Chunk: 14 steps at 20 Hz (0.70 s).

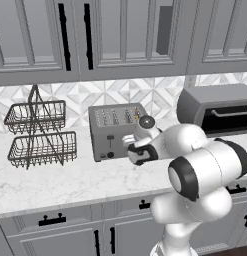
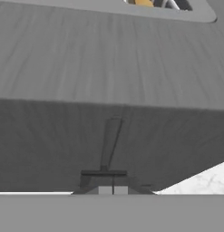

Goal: Start the toaster. Once the lever pops up, take the bread to the plate on the dining counter.

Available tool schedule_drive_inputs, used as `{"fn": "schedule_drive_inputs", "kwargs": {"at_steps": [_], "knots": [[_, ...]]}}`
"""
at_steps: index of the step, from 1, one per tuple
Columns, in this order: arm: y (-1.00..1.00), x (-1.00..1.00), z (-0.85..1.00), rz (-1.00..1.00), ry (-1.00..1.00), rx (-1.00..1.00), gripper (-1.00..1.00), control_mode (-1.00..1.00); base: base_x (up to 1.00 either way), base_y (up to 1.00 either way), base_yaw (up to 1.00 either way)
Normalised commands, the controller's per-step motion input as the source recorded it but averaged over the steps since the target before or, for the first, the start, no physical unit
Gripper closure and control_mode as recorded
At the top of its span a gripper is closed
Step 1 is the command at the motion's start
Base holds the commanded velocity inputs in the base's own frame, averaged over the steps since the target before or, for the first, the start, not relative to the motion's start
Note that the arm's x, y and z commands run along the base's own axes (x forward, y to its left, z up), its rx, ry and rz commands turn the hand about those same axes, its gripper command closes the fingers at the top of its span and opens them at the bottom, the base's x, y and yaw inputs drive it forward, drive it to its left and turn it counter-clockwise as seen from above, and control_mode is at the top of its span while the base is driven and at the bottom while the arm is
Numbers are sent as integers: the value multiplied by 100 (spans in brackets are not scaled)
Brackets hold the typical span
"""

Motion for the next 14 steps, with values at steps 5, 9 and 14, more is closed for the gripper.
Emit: {"fn": "schedule_drive_inputs", "kwargs": {"at_steps": [5, 9, 14], "knots": [[0, -1, -49, 0, 0, 2, 100, -100, 0, 0, 0], [-1, -87, 42, -1, -13, 11, 100, -100, 0, 0, 0], [-4, -93, 100, -8, -11, 26, 100, -100, 0, 0, 0]]}}
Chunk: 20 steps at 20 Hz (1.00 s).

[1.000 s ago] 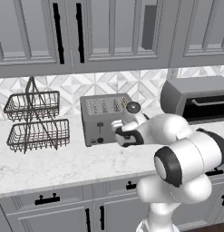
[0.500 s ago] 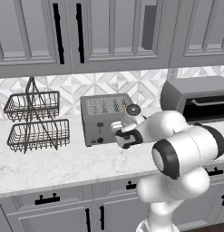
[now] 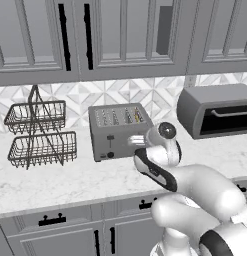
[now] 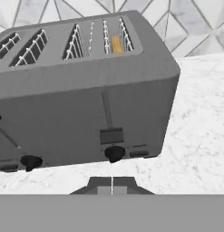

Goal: Start the toaster. Once the lever pops up, take the bread to the plate on the dining counter.

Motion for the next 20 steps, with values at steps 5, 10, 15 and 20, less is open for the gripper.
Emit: {"fn": "schedule_drive_inputs", "kwargs": {"at_steps": [5, 10, 15, 20], "knots": [[-1, -21, 100, -13, 0, 20, 100, -100, 0, 0, 0], [0, 0, 100, -11, 0, 9, 100, -100, 0, 0, 0], [-4, -7, 100, -8, 14, 1, 100, -100, 0, 0, 0], [-3, -39, 83, 0, 19, -2, 100, -100, 0, 0, 0]]}}
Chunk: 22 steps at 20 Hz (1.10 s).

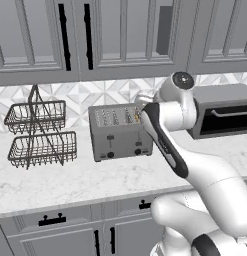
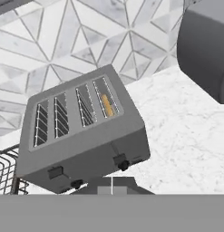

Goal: Start the toaster. Once the lever pops up, take the bread to the plate on the dining counter.

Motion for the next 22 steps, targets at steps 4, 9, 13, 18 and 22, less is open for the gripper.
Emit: {"fn": "schedule_drive_inputs", "kwargs": {"at_steps": [4, 9, 13, 18, 22], "knots": [[-5, -59, 18, 8, 1, -14, 100, -100, 0, 0, 0], [0, -21, 6, 21, 1, -16, -100, -100, 0, 0, 0], [-2, 4, 0, 27, 3, -6, -100, -100, 0, 0, 0], [-1, 25, 0, 14, 0, -7, -100, -100, 0, 0, 0], [0, 1, 1, 0, 0, -7, -100, -100, 0, 0, 0]]}}
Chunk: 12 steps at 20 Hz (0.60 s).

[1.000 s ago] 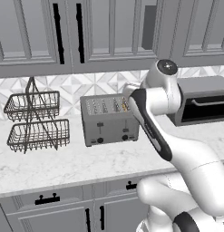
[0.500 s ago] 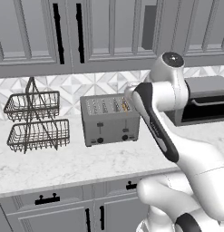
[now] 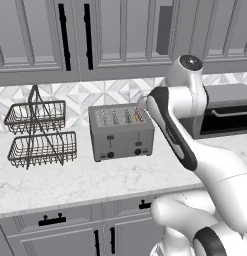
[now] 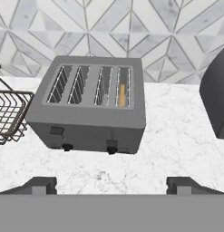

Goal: Start the toaster. Once the lever pops up, take the bread to the plate on the dining counter.

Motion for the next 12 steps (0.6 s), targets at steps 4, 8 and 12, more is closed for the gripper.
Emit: {"fn": "schedule_drive_inputs", "kwargs": {"at_steps": [4, 8, 12], "knots": [[0, 0, 1, -7, 0, -3, -100, -100, 0, 0, 0], [0, 0, 1, -1, 0, 1, -100, -100, 0, 0, 0], [0, 0, 0, 0, 0, 0, -100, -100, 0, 0, 0]]}}
